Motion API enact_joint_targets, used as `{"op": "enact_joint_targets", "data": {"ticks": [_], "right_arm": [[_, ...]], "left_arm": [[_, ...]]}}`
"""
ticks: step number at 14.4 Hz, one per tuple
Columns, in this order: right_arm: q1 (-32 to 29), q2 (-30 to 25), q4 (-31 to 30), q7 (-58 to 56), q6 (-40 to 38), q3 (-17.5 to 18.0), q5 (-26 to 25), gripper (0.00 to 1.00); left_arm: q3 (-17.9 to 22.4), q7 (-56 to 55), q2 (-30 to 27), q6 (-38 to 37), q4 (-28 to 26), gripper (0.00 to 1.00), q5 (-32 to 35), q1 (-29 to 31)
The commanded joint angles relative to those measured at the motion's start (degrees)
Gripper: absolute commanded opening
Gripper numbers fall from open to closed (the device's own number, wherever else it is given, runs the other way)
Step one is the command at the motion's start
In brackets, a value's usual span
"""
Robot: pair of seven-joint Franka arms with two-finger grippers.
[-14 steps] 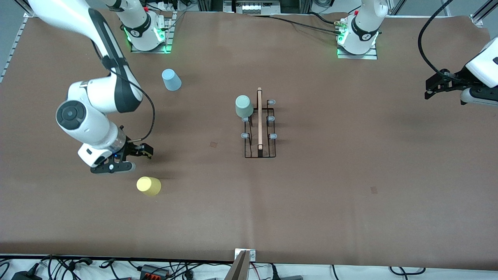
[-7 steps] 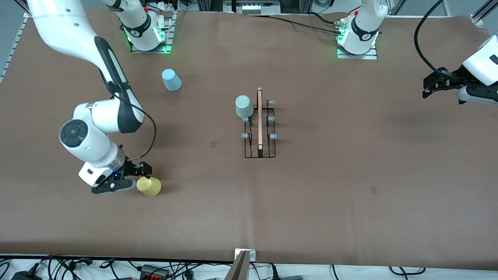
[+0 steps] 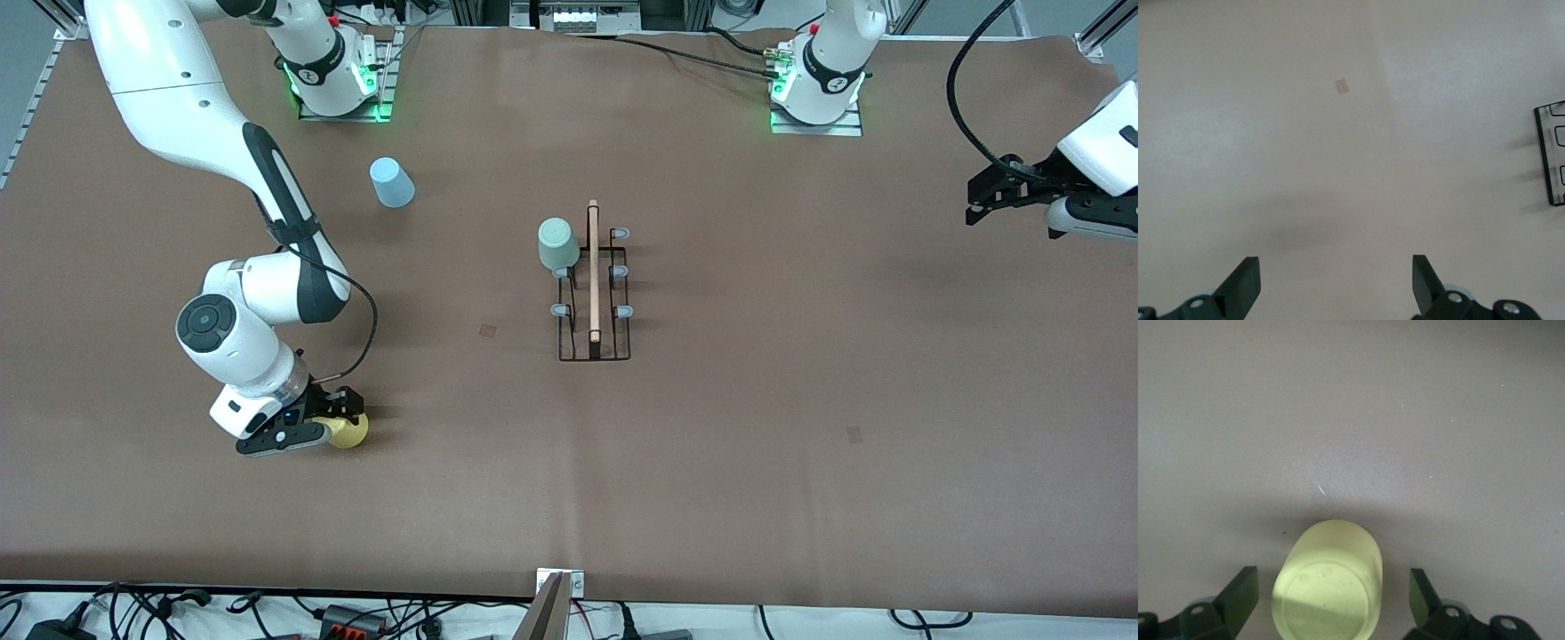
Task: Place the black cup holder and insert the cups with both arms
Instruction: 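Grasp the yellow cup with the right gripper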
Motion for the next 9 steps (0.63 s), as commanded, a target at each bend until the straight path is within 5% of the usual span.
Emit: {"op": "enact_joint_targets", "data": {"ticks": [1, 3, 4, 7, 9], "right_arm": [[0.08, 0.86, 0.85, -0.26, 0.54, 0.21, 0.16, 1.0], [0.35, 0.95, -0.38, -0.26, 0.54, 0.21, 0.25, 1.0], [0.17, 0.95, -0.82, -0.7, 0.45, 0.21, 0.16, 0.91], [0.08, 0.77, -0.83, -1.4, 0.1, 0.21, 0.16, 0.38], [0.17, 0.34, -0.56, -1.41, -0.16, 0.21, -0.19, 0.2]], "left_arm": [[0.02, 0.48, 0.5, -0.65, 1.08, 1.0, -0.69, -0.06], [0.11, 0.74, 0.51, -0.65, 1.08, 1.0, -0.69, 0.12], [0.02, 0.75, 0.51, -0.57, 1.08, 1.0, -0.69, 0.03], [0.02, 0.75, 0.59, -0.48, 1.08, 1.0, -0.69, 0.11], [0.02, 0.66, 0.68, -0.13, 1.16, 1.0, -0.6, -0.15]]}}
